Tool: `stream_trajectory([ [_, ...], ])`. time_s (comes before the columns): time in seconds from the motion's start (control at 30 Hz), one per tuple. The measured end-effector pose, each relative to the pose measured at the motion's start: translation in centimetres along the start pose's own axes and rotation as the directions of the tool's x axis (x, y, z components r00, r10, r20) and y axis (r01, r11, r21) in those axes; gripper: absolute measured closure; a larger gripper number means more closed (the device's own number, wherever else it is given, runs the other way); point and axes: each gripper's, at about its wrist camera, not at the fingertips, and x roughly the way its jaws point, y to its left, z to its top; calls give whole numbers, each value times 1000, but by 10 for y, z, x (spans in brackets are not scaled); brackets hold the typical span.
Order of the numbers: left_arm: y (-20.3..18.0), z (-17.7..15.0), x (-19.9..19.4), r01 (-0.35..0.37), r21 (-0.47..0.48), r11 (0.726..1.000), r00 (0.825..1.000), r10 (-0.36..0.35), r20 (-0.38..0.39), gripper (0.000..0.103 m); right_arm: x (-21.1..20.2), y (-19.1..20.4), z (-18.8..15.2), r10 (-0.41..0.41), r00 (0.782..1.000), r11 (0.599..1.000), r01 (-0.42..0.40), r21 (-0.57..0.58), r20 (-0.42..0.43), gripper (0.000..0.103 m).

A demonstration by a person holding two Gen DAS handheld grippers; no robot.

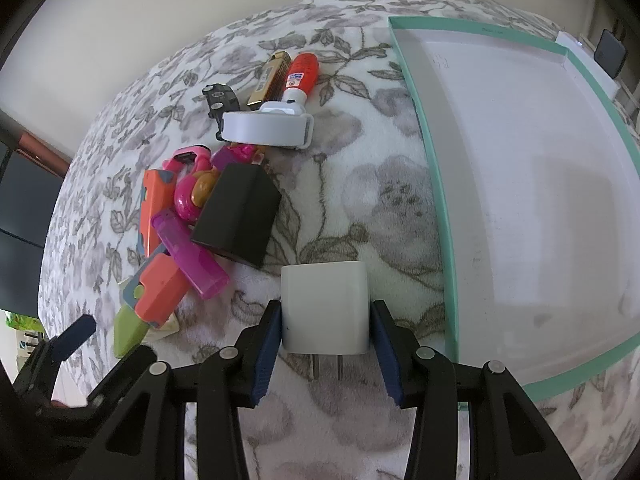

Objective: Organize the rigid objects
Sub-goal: 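Grasp the cream hair clip with the left tool while the right holds the charger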

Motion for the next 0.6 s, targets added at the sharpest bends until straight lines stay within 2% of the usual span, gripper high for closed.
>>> stream_trajectory([
  [0.17,-2,-1,17,-68,15,998,998,68,11,0,1,1,1,0,1000,1000,0,1,-1,56],
  [0.3,-7,0,21,-77,41,996,996,76,45,3,0,0,0,-3,1000,1000,3,-2,-1,56],
  [0.37,-9,2,23,-76,51,996,996,73,55,15,1,1,0,-8,1000,1000,8,-9,0,56],
  [0.43,-11,3,25,-75,58,996,996,72,54,20,1,2,0,-12,1000,1000,12,-15,0,55],
  [0.53,-13,3,27,-61,67,996,997,58,48,37,3,5,1,-24,1000,999,24,-31,0,55],
  [0.6,-12,3,28,-57,62,996,997,54,51,39,4,8,0,-40,999,998,40,-48,2,55],
])
